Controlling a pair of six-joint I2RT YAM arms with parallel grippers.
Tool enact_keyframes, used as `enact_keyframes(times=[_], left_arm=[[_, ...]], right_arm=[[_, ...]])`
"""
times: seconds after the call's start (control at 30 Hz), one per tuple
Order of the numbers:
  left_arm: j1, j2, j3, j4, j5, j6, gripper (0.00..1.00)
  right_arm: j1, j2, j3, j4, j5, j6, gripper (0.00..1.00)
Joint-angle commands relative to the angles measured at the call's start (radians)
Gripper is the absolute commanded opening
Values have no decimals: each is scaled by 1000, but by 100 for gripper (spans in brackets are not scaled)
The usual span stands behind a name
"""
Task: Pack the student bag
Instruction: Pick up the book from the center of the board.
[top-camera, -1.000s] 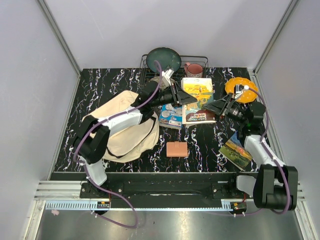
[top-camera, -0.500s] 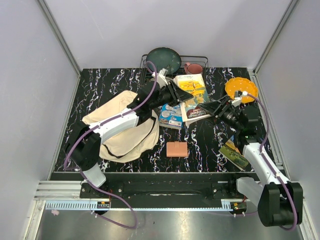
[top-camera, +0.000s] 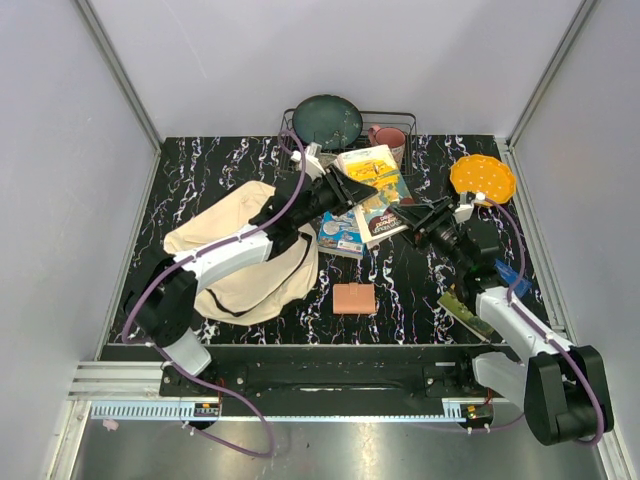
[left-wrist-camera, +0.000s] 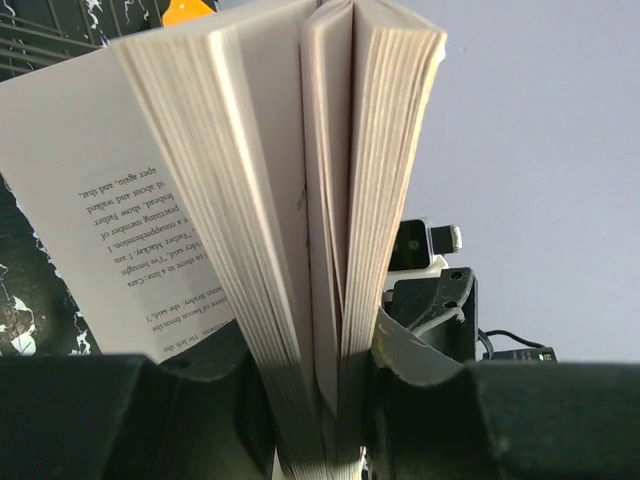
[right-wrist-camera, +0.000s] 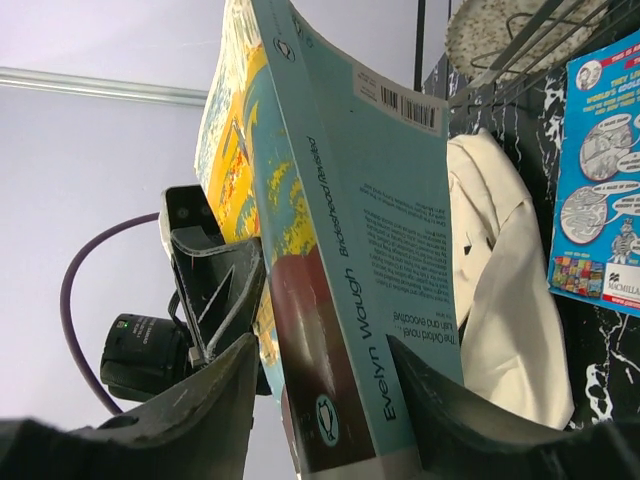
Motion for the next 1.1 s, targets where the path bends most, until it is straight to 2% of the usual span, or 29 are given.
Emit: enact_keyframes(times=[0.0, 0.17, 0.27, 0.3, 0.33, 0.37, 0.4, 0.43, 0.5, 0.53, 0.57, 0.6, 0.63, 0.7, 0.73, 0.83, 0.93, 1.07], left_arm=[[-6, -68, 10, 121, -76, 40, 0], [-12, -54, 5, 121, -70, 38, 0], [-18, -50, 2, 123, -70, 46, 0], [-22, -50, 0, 121, -73, 48, 0], [-20, -51, 2, 120, -73, 51, 0], [-20, -51, 2, 118, -69, 60, 2], [-22, -54, 5, 115, -67, 68, 8], [-20, -62, 5, 101, -66, 78, 26], [-20, -77, 2, 54, -67, 126, 50], [-18, -103, 0, 22, -73, 152, 65], [-18, -123, 0, -22, -114, 223, 83], [-15, -143, -3, -123, -148, 267, 94], [-14, -187, -6, -174, -179, 310, 99], [-3, -237, -24, -318, -281, 438, 99], [-2, -286, -33, -358, -350, 474, 99], [5, -367, -69, -498, -429, 613, 99], [6, -410, -78, -641, -493, 730, 99], [5, -423, -82, -782, -486, 860, 99]], right_arm=[[35, 6, 39, 141, 27, 34, 56], [63, 40, 69, 160, 33, 40, 57], [69, 58, 73, 169, 31, 55, 51], [71, 63, 75, 181, 25, 58, 46], [71, 66, 75, 187, 24, 57, 35], [71, 63, 72, 186, 27, 54, 18], [71, 58, 69, 169, 45, 52, 13], [71, 45, 64, 160, 56, 47, 10], [72, 20, 64, 102, 80, 24, 0], [71, -21, 76, 60, 94, -24, 0], [71, -44, 93, -1, 109, -63, 0], [71, -70, 114, -179, 158, -104, 0], [71, -115, 168, -286, 194, -197, 0], [71, -147, 223, -548, 308, -282, 0], [71, -172, 243, -586, 335, -343, 0], [69, -202, 256, -660, 372, -404, 1], [69, -193, 279, -693, 343, -451, 2], [69, -172, 296, -722, 295, -467, 4]])
